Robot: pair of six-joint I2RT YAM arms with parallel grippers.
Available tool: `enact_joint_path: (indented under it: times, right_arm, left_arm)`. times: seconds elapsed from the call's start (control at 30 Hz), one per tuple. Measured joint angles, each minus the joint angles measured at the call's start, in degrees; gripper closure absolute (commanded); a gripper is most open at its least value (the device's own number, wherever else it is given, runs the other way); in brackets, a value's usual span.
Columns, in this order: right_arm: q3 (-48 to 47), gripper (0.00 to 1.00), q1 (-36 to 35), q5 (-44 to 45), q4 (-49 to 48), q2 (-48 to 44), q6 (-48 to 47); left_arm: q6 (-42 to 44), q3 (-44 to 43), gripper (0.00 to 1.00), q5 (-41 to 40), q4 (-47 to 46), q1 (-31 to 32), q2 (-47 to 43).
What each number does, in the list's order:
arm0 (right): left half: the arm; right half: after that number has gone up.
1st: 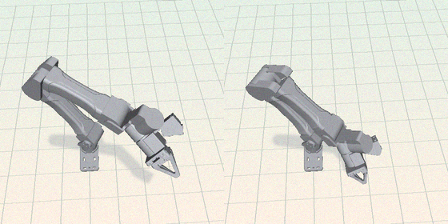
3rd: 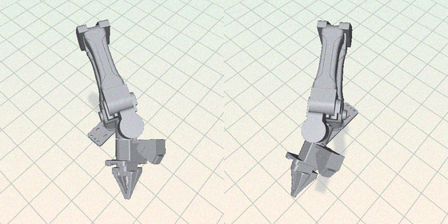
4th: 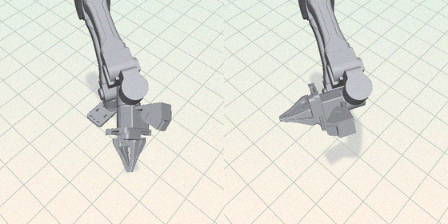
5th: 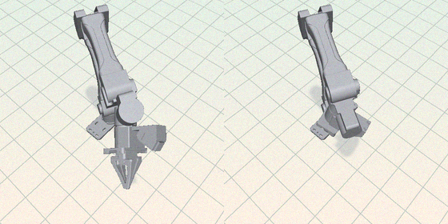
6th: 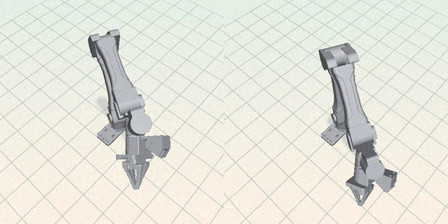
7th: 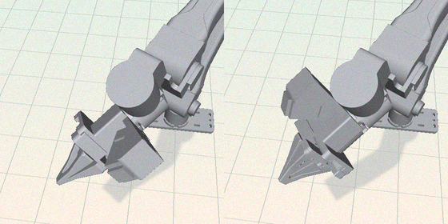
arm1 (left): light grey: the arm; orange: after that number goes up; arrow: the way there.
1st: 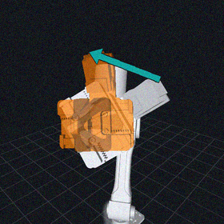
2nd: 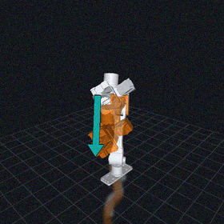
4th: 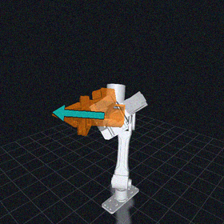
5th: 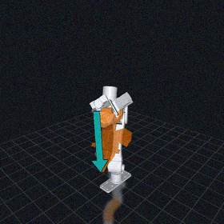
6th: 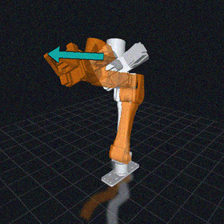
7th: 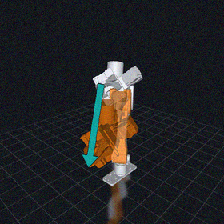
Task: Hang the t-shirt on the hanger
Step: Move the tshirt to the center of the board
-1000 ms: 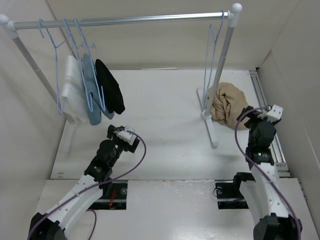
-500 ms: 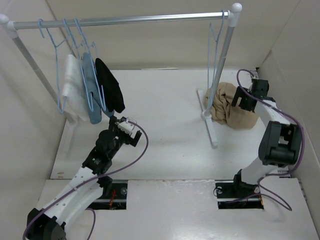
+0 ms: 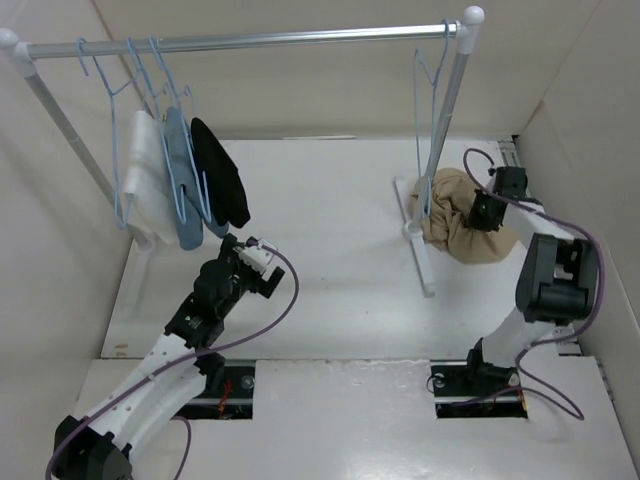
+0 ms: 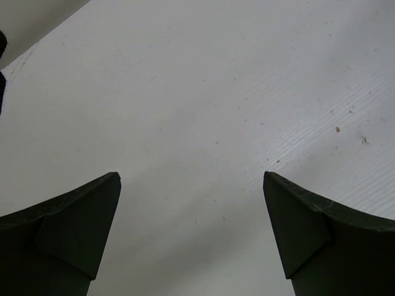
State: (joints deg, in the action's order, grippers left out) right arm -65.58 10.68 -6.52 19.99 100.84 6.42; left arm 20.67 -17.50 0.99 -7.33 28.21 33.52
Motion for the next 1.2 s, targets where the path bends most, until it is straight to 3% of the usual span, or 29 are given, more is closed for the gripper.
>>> enact_joint_path:
  times: [0.13, 0.23, 0.43, 0.57, 0.73, 0.93, 1.2]
  right_arm:
    - [7.8, 1.00, -0.5, 0.9, 0.9, -16.0, 1.6]
    - [8.5, 1.00, -2.8, 0.5, 2.2, -29.1, 1.0]
    - [8.9, 1.00, -11.8, -10.1, 2.1, -55.6, -5.0]
    - [6.7, 1.00, -12.9, -14.9, 3.7, -66.1, -8.8]
    - [-1.1, 1.00, -13.0, -22.9, 7.9, -66.7, -13.9]
    - [-15.6, 1.00, -13.0, -38.3, 10.9, -59.1, -15.8]
    - [-23.4, 1.00, -13.1, -60.5, -1.2, -55.0, -6.4]
  left_arm:
    - [0.5, 0.0, 0.00, 0.1, 0.2, 0.0, 0.0]
    - [0.6, 0.0, 0.00, 0.3, 0.0, -0.1, 0.0]
    - [0.5, 0.0, 0.00, 0.7, -1.9, -0.1, 0.5]
    - [0.6, 0.0, 0.01, 1.7, -3.6, -0.1, 2.6]
    - [0.9, 0.0, 0.02, 2.6, -4.1, -0.1, 3.4]
    - [0.9, -0.1, 0.02, 3.5, -4.4, -0.1, 3.4]
    - [0.9, -0.9, 0.02, 3.6, -4.4, -0.1, 3.3]
